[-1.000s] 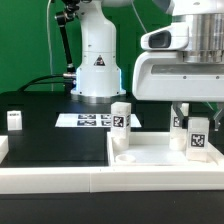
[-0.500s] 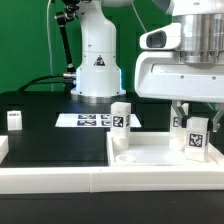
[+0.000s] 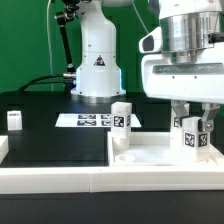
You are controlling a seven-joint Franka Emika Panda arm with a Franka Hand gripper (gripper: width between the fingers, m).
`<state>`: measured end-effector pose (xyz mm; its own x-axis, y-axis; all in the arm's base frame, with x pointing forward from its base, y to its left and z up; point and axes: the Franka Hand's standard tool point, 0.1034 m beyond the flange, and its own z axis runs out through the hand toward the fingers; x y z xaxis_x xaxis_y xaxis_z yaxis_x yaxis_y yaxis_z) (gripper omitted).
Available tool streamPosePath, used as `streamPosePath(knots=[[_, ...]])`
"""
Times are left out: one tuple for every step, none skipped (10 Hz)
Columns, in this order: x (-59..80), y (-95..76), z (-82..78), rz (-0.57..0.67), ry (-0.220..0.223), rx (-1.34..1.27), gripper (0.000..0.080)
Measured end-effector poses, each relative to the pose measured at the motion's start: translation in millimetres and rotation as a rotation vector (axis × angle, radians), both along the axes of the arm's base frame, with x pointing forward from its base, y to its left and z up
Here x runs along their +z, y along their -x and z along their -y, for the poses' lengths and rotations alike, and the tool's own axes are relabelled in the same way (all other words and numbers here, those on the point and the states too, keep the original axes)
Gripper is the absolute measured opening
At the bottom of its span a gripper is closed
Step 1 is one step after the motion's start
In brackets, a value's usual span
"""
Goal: Assemble square table
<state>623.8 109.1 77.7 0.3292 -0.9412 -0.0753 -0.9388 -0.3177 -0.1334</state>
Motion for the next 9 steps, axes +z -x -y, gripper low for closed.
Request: streamPosePath(knots=[[0.1, 0.1, -0.2, -0.008, -0.006, -0.046, 0.029], [0.1, 0.4, -0.8, -0.016, -0.011, -0.089, 0.029], [-0.2, 0.5, -1.0, -0.022, -0.017, -0.135, 0.029], [-0.2, 0.6, -1.3, -0.029, -0.023, -0.197, 0.029], [-0.3, 0.7, -1.6, -0.035, -0.029, -0.249, 0.029], [-0.4, 0.7, -1.9, -0.04, -0.034, -0.296, 0.029], [-0.4, 0.6, -2.1, -0.044, -0.038, -0.333, 0.029], [-0.4, 0.7, -2.5, -0.051, -0.044, -0.391, 0.029], [-0.4, 0.6, -2.9, -0.055, -0.049, -0.434, 0.029]])
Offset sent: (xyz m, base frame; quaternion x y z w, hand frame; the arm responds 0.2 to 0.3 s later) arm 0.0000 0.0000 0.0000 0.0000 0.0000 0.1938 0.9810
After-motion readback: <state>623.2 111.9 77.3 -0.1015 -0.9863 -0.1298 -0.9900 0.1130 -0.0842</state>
